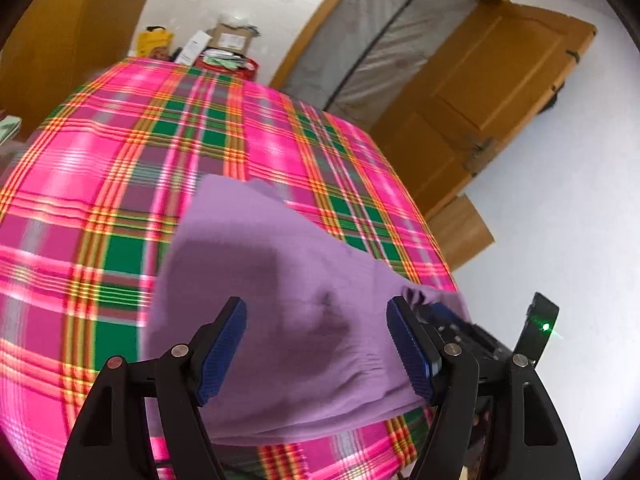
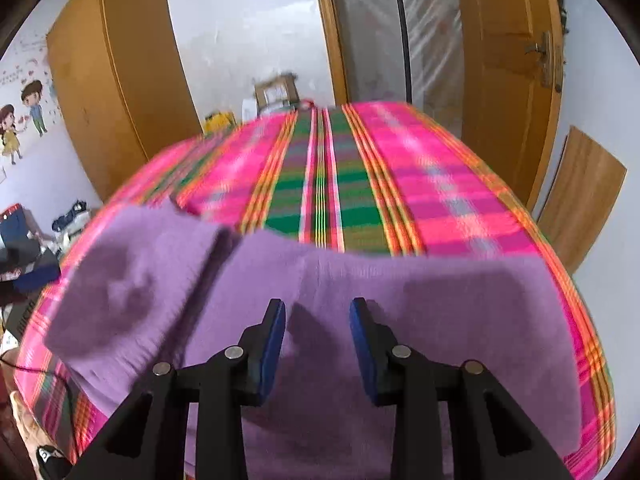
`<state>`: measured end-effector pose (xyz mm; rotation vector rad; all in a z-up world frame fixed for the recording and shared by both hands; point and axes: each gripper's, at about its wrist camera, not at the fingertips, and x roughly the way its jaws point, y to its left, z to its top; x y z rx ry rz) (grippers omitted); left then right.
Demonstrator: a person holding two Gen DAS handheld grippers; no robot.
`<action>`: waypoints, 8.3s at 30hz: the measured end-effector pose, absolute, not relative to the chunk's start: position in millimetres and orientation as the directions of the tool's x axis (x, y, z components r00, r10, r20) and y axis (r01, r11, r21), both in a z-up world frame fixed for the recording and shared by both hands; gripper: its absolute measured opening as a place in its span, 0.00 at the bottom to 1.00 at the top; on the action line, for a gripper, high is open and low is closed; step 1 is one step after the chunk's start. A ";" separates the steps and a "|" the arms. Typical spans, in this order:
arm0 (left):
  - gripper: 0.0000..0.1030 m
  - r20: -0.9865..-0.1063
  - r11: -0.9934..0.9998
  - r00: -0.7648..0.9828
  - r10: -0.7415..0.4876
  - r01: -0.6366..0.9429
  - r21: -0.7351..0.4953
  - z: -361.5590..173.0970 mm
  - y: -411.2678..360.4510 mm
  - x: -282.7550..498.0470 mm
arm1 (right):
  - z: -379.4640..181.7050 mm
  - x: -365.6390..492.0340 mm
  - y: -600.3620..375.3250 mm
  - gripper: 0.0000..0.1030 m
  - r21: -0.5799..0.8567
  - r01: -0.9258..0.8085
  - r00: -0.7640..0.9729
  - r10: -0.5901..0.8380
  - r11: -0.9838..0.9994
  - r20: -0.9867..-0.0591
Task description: Fold clothes
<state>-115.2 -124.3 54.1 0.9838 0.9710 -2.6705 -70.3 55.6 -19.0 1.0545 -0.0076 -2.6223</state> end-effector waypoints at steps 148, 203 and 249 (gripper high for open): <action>0.74 -0.794 -0.776 -0.561 0.233 0.385 -0.499 -5.7 -236.3 -175.2 | -55.2 48.7 -175.1 0.28 -0.063 0.748 -0.510 -0.511 -0.661 -0.692; 0.22 -0.781 -0.763 -0.551 0.292 0.358 -0.538 4.1 -237.7 -211.2 | -24.2 50.8 -119.0 0.23 0.133 0.761 -0.474 -0.685 -0.634 -0.553; 0.21 -0.828 -0.832 -0.447 0.339 0.269 -0.486 6.0 -234.1 -230.9 | -39.3 51.5 -174.3 0.15 0.006 0.594 -0.607 -0.453 -0.804 -0.653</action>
